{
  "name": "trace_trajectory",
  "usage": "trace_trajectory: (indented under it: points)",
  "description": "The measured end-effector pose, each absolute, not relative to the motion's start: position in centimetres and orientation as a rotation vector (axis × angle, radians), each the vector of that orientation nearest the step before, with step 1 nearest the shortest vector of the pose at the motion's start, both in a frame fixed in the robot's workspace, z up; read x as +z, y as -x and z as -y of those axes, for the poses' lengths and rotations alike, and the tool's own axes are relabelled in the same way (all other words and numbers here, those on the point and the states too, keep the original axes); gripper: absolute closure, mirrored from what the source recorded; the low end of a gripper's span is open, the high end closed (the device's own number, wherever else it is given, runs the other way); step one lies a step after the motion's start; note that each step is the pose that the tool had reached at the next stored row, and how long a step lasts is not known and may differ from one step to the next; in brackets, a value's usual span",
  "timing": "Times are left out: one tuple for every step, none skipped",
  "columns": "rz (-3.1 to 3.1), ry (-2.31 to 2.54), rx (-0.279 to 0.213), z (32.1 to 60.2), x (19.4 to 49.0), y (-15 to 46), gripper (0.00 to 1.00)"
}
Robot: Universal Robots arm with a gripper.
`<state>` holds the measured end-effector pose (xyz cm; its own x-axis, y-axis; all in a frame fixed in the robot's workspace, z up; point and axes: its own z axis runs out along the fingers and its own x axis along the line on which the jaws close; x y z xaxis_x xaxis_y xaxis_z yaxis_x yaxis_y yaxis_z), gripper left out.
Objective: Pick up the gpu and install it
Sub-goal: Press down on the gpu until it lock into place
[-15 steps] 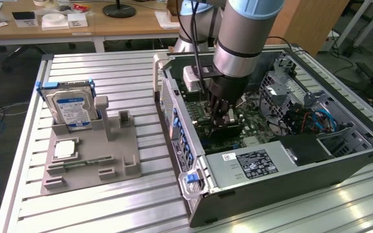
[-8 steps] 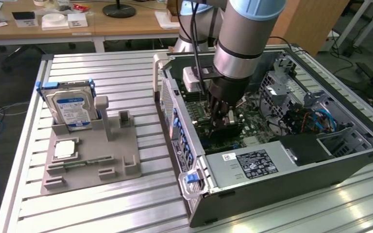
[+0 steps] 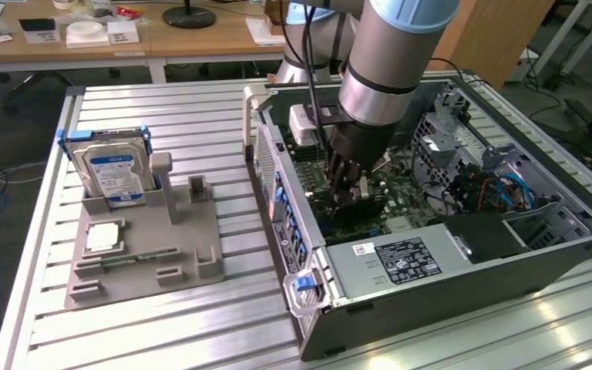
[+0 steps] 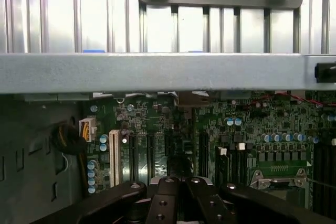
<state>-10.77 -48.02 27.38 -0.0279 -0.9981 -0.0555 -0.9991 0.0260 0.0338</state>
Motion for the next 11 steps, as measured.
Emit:
trace_trajectory:
  points:
    - [-2.24,2.181,0.102,48.0,27.4,10.9,0.89]
    - [-2.242,2.182,0.105,48.0,27.4,11.0,0.89]
    - [-2.243,2.184,0.108,48.1,27.4,11.1,0.89]
    - [-2.243,2.185,0.11,48.1,27.4,11.2,0.89]
    - [-2.243,2.186,0.112,48.2,27.4,11.3,0.89]
    - [-2.243,2.188,0.113,48.3,27.4,11.4,0.89]
    - [-2.242,2.189,0.114,48.4,27.4,11.5,0.89]
    - [-2.242,2.191,0.116,48.5,27.4,11.6,0.89]
    - [-2.242,2.192,0.117,48.6,27.4,11.7,0.89]
    - [-2.241,2.194,0.117,48.6,27.4,11.9,0.89]
    - [-2.239,2.195,0.118,48.7,27.4,12.0,0.89]
